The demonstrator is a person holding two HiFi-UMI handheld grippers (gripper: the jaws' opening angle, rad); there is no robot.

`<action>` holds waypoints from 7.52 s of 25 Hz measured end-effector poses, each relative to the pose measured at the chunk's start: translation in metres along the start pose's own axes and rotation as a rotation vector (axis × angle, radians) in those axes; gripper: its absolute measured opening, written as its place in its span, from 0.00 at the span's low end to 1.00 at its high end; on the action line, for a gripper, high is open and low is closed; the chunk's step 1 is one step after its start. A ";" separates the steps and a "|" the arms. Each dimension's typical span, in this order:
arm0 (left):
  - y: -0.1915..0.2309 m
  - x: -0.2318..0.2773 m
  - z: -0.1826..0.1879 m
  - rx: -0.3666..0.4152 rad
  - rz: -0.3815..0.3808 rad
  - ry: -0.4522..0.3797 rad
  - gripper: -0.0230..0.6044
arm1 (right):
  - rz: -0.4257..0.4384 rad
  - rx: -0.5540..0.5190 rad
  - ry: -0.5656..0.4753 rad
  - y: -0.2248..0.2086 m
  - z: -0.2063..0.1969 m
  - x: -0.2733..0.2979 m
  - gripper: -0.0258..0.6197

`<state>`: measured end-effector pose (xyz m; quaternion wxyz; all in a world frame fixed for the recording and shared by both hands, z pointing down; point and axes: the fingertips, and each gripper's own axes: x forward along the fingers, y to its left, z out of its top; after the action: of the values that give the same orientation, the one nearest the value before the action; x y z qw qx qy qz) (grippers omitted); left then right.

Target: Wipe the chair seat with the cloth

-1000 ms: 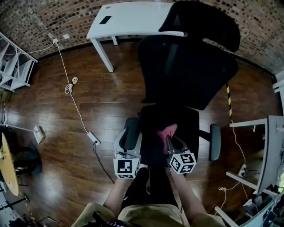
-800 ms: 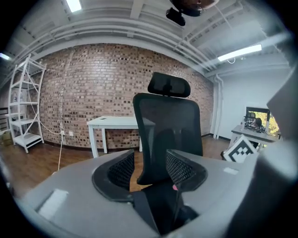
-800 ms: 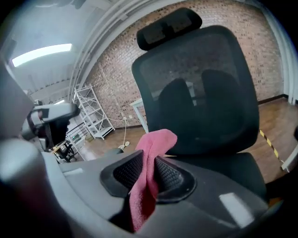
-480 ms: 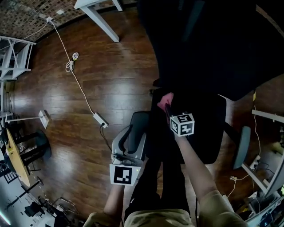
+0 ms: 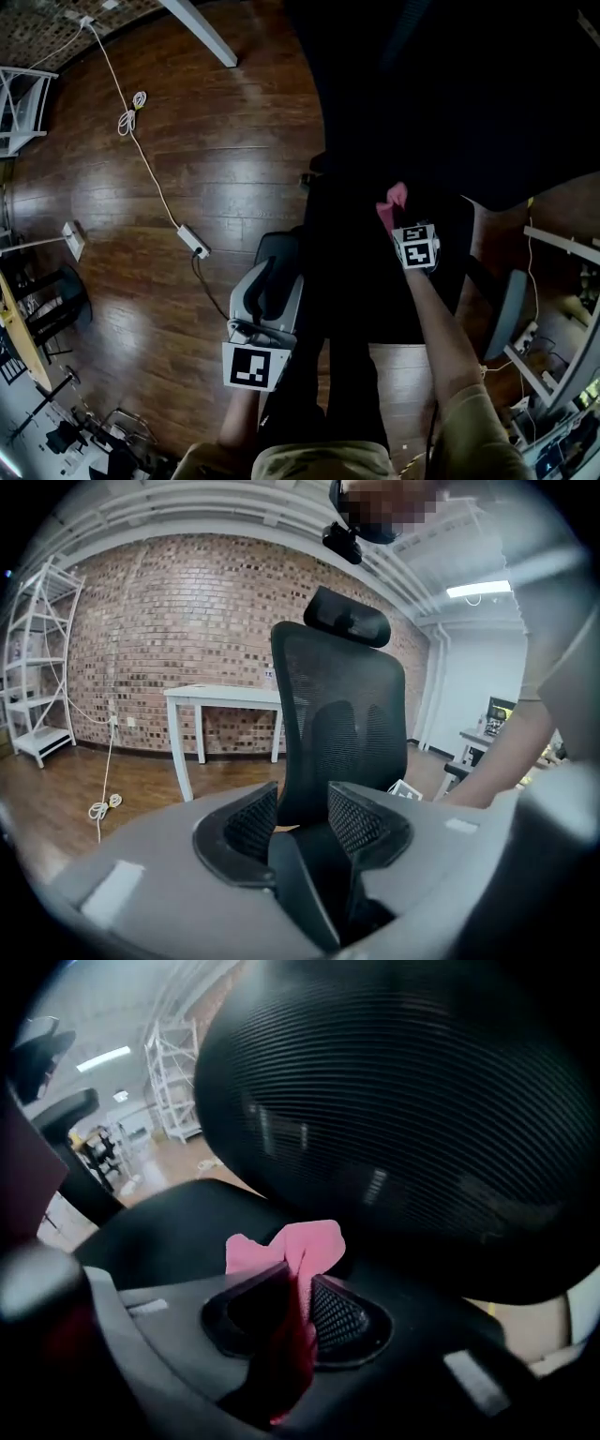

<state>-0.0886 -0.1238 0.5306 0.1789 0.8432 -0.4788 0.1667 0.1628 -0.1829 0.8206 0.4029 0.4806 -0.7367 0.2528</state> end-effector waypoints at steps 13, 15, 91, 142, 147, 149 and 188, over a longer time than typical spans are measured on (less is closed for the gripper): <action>-0.027 0.024 -0.001 0.029 -0.058 0.008 0.31 | -0.278 0.274 0.109 -0.119 -0.076 -0.054 0.16; -0.031 0.021 0.002 0.041 -0.062 0.012 0.31 | -0.111 0.268 0.026 -0.047 -0.047 -0.037 0.16; -0.052 -0.004 0.001 -0.057 -0.060 0.113 0.36 | 0.209 -0.184 0.180 0.073 -0.083 -0.047 0.16; -0.027 -0.060 0.003 -0.042 -0.038 0.048 0.33 | 0.472 0.077 -0.086 0.297 -0.016 -0.068 0.16; -0.018 -0.069 0.011 -0.022 -0.046 0.037 0.33 | 0.143 0.139 0.114 0.178 -0.099 -0.072 0.16; -0.024 -0.065 0.011 -0.031 -0.056 0.027 0.33 | -0.033 0.203 0.225 0.087 -0.170 -0.098 0.16; -0.095 -0.025 0.013 0.102 -0.217 0.001 0.45 | -0.101 0.190 0.340 -0.011 -0.260 -0.200 0.16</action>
<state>-0.0167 -0.0653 0.4943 0.1529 0.8980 -0.3756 0.1709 0.3069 0.1114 0.7956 0.4864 0.5032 -0.6058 0.3784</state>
